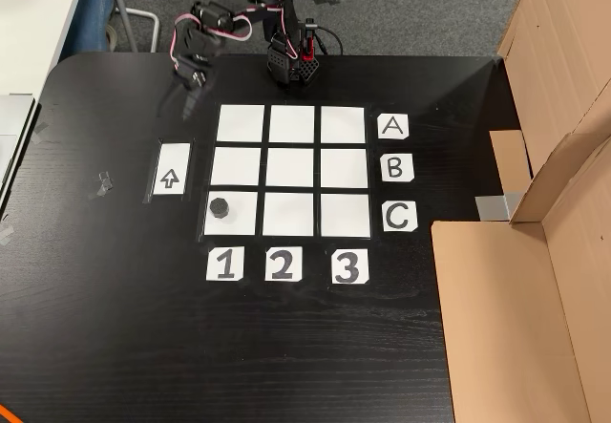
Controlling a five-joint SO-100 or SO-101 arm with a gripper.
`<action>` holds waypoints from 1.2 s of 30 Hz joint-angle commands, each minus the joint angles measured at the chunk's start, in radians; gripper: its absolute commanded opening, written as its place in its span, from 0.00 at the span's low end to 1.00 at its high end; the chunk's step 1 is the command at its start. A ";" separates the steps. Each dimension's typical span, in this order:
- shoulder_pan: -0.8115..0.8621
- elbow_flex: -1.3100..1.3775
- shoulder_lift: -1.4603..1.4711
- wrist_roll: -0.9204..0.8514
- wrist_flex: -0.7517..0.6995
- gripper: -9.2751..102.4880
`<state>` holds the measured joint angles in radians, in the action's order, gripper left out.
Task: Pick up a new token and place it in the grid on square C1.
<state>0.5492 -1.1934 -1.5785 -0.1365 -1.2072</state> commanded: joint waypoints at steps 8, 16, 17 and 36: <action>0.230 -0.308 -0.360 -0.048 0.107 0.47; 0.416 -0.529 -0.551 -0.043 0.121 0.47; 0.439 -0.557 -0.578 -0.043 0.126 0.47; 0.690 -1.124 -1.017 -0.040 0.149 0.20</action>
<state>1.2195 -2.2565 -2.5341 -0.1841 -1.0738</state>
